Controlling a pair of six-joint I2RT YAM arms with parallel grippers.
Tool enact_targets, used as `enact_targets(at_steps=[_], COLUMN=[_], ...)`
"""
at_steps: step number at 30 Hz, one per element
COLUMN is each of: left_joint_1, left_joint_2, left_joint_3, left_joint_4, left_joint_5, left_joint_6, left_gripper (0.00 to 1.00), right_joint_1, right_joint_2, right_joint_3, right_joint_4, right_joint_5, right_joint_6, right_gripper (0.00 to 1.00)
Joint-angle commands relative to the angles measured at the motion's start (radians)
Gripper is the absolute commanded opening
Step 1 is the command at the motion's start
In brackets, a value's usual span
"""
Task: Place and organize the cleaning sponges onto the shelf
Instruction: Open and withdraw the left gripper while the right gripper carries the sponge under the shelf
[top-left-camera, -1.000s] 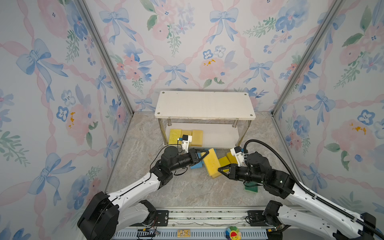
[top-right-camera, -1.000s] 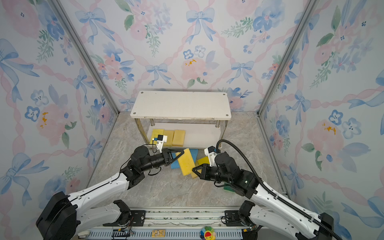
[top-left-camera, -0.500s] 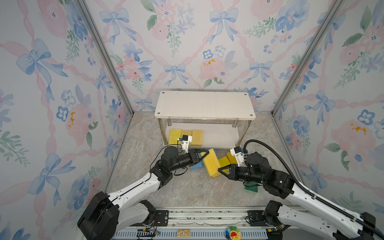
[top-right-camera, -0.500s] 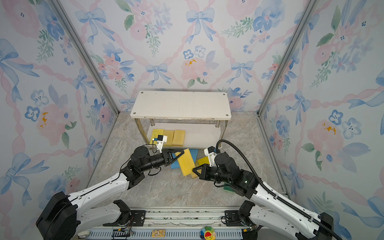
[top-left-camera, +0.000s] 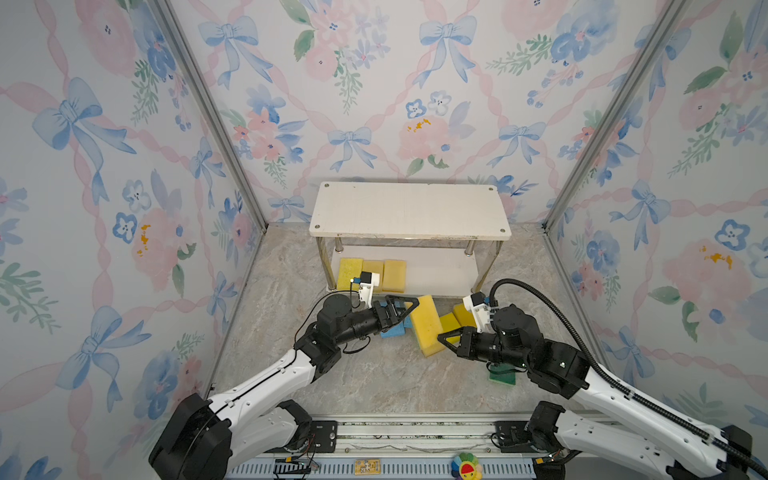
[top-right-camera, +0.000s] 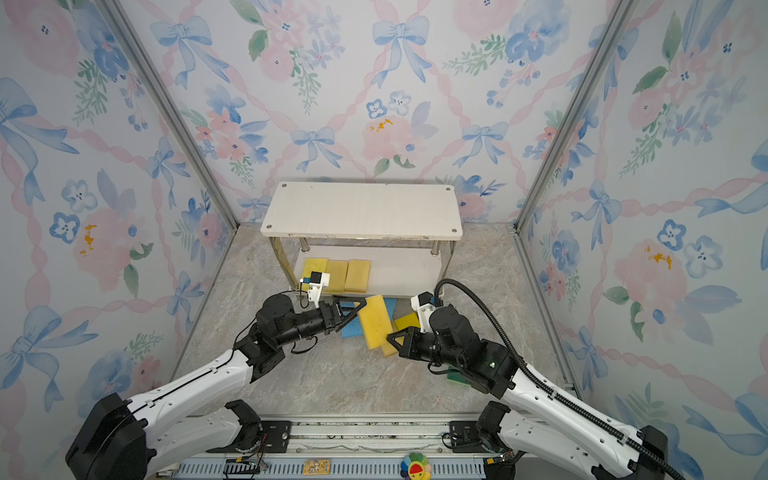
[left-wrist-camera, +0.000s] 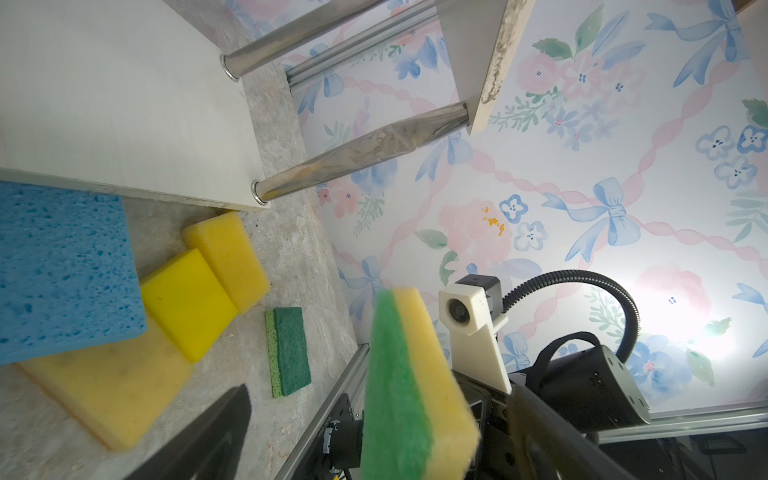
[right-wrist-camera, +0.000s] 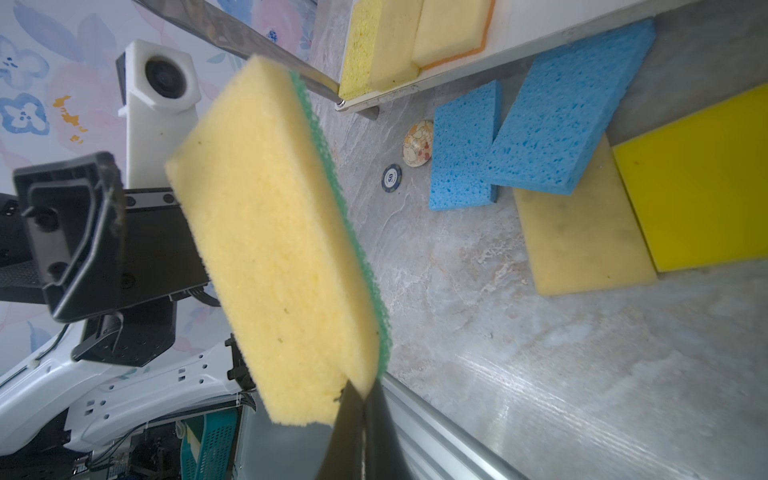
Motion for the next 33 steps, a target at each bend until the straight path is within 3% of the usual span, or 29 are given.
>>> enact_targets(at_steps=[1, 8, 16, 23, 29, 33], left_joint_1=[0.041, 0.157, 0.256, 0.301, 0.342, 0.342], left_joint_2=[-0.083, -0.168, -0.153, -0.072, -0.12, -0.157], left_joint_3=[0.007, 0.128, 0.123, 0.114, 0.075, 0.062], left_joint_4=[-0.249, -0.722, -0.775, -0.753, -0.685, -0.675], left_joint_5=[-0.093, -0.362, -0.475, -0.389, -0.26, -0.262], left_joint_6=[0.146, 0.474, 0.639, 0.769, 0.787, 0.785], left_gripper=[0.98, 0.98, 0.98, 0.98, 0.98, 0.98], right_joint_1=[-0.015, -0.044, -0.093, -0.153, -0.203, -0.231], right_joint_2=[-0.006, 0.112, 0.358, 0.579, 0.699, 0.747], right_joint_3=[-0.015, 0.035, 0.177, 0.296, 0.354, 0.37], right_joint_4=[-0.015, 0.035, 0.113, 0.17, 0.199, 0.213], right_joint_5=[0.094, 0.264, 0.329, 0.316, 0.293, 0.269], right_joint_6=[0.057, 0.117, 0.134, 0.135, 0.126, 0.12], right_gripper=[0.04, 0.03, 0.05, 0.06, 0.05, 0.05])
